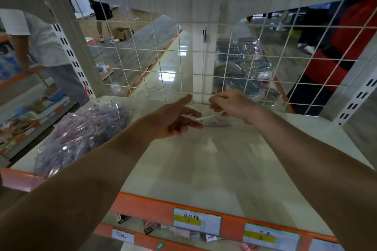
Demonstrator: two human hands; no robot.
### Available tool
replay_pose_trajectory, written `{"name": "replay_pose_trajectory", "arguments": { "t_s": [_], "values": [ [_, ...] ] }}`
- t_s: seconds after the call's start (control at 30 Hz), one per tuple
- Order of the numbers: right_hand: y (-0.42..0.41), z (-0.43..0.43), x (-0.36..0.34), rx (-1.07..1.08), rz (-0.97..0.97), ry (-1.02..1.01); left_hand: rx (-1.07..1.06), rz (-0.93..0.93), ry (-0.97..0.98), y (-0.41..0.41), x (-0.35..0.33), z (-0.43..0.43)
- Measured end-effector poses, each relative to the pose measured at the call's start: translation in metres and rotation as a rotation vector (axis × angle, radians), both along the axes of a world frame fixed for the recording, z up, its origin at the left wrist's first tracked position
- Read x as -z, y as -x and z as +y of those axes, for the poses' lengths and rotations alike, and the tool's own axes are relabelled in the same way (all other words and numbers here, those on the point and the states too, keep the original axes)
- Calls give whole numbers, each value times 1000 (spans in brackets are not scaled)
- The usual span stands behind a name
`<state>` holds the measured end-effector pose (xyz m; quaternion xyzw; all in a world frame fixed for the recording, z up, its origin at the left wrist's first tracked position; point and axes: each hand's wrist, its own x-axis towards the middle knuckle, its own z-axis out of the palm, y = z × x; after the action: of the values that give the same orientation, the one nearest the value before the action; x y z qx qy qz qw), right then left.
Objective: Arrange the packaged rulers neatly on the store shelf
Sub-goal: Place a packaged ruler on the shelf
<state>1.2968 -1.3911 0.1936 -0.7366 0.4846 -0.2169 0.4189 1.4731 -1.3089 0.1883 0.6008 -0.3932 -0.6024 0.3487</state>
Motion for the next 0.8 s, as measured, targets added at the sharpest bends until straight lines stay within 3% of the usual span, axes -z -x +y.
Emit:
{"name": "replay_pose_trajectory", "arguments": {
  "t_s": [0.07, 0.2, 0.33, 0.5, 0.8],
  "values": [
    [5, 5, -7, -75, -55, -146, -6, 11, 1, 6, -2, -5],
    [12, 5, -13, -30, -69, -91, -96, 1, 37, 15, -7, -16],
    [20, -4, -13, 131, -119, -47, -208, -254, 124, 11, -8, -27],
    [16, -10, 13, 164, 17, -23, -146, -620, 164, 14, 4, -32],
    [8, -13, 36, 153, 389, 138, -85, -834, 209, 18, 22, -37]
  ]
}}
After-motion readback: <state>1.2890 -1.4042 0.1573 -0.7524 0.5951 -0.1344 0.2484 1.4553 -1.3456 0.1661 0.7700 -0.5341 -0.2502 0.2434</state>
